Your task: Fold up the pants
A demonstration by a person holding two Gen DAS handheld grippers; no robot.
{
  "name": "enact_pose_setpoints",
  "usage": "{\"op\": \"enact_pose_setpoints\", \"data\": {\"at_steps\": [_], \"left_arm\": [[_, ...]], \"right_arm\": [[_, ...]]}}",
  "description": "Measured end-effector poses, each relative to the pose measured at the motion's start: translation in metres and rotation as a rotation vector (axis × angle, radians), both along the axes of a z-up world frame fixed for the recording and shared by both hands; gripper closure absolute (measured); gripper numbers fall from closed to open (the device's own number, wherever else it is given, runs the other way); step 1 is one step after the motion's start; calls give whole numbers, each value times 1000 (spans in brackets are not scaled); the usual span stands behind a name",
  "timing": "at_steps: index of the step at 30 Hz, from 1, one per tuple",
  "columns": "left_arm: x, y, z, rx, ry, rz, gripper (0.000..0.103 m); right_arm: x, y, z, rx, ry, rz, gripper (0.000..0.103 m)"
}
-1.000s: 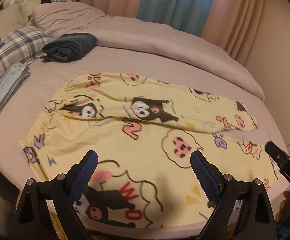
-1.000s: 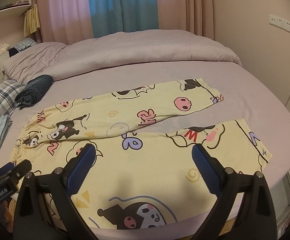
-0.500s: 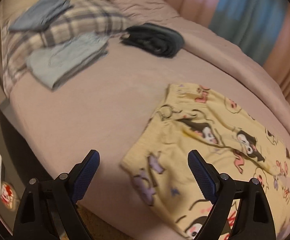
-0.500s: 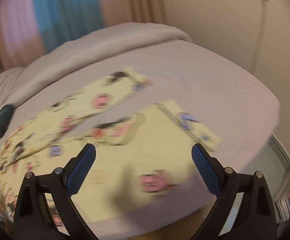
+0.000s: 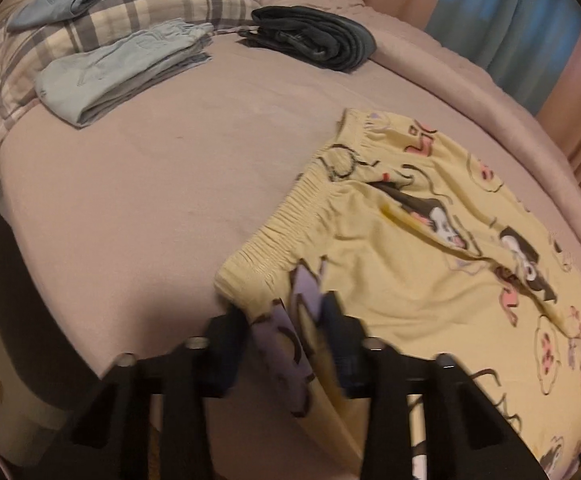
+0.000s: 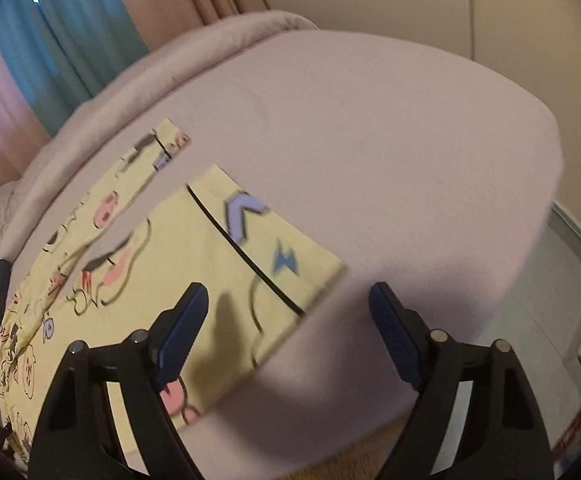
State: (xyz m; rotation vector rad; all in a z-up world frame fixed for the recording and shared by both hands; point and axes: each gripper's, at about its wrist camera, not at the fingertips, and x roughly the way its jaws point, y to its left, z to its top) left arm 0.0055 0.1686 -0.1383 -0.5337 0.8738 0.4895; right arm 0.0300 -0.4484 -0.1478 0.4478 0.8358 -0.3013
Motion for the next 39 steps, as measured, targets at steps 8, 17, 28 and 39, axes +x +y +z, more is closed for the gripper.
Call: {"op": "enact_pose_setpoints", "data": {"at_steps": [8,17,28,39], "left_arm": [[-19,15,15,-176,-146,70,99],[-29,19,36,-163,-144,19,99],[-25,28,-4,-180,-32,-11,96],[-31,24,20,-59,37,-34,71]], "right_arm": [[14,11,13,-105,-63,79,94],[-16,1,67,-19,-238,40,94],[-19,-7,7,-34,-26,-1,93],[-23,-11,39,-220,87,-85,33]]}}
